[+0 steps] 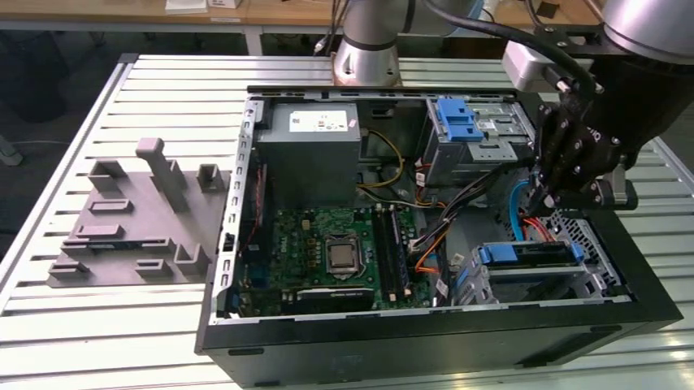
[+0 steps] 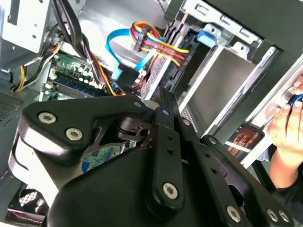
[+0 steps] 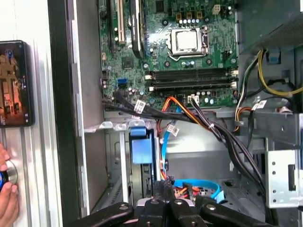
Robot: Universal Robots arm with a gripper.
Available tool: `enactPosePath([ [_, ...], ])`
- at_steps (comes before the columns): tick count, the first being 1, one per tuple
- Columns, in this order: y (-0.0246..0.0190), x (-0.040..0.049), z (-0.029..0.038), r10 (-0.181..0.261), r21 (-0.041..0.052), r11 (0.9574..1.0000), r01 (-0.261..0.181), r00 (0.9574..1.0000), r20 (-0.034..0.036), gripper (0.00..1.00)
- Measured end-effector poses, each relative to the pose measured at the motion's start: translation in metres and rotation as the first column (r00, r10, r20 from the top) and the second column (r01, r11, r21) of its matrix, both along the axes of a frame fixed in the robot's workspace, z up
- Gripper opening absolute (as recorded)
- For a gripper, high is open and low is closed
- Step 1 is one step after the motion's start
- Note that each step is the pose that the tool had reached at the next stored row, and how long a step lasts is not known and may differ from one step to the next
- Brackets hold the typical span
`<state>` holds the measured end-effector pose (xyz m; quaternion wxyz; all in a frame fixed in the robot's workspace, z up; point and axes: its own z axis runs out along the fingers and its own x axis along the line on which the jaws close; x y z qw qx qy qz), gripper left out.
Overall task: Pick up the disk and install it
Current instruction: 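Insert the second disk wire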
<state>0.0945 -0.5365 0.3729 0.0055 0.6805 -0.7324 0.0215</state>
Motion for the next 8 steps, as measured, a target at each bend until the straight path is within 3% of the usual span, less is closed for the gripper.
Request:
enactPosePath([
  [8,0.0069,-0.0007,0.0066,0.000,0.0001,1.0000,0.000,1.0000,0.0000,0.11],
])
